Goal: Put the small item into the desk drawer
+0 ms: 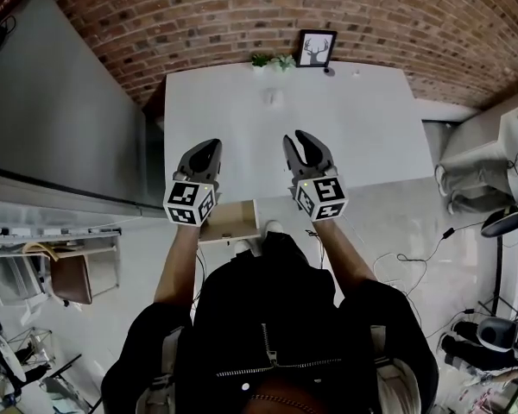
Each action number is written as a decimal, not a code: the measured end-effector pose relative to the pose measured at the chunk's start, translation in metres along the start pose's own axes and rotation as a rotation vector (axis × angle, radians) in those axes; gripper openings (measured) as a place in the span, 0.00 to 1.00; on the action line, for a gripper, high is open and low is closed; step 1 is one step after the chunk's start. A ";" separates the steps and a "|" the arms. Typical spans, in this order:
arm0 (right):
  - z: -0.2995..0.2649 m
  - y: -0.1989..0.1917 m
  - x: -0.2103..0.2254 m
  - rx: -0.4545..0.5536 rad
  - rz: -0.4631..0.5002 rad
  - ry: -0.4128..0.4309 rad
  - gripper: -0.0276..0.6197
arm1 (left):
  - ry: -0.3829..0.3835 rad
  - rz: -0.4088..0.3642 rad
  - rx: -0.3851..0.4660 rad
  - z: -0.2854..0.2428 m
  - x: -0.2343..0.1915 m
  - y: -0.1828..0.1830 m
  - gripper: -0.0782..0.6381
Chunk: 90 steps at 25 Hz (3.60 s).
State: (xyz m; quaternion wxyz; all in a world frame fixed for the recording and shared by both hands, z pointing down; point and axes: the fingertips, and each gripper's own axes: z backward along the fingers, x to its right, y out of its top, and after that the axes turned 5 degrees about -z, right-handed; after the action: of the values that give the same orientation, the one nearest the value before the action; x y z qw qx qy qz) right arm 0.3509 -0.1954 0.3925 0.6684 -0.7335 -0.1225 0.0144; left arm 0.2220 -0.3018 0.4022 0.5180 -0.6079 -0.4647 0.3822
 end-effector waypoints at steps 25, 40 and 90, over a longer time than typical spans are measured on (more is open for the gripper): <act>-0.074 -0.066 0.047 -0.167 -0.063 -0.037 0.36 | 0.037 0.075 -0.109 -0.021 -0.014 -0.046 0.14; -0.154 -0.136 0.102 -0.346 -0.083 -0.071 0.41 | 0.124 0.139 -0.166 -0.038 -0.034 -0.075 0.14; -0.267 -0.273 0.202 -0.731 -0.072 -0.175 0.35 | 0.345 0.243 -0.351 0.011 -0.032 -0.153 0.14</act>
State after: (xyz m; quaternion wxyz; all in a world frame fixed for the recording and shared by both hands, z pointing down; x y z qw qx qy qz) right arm 0.5522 -0.3952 0.7183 0.3495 -0.9149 -0.2019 0.0085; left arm 0.1773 -0.3251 0.5506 0.4266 -0.7959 -0.3522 0.2459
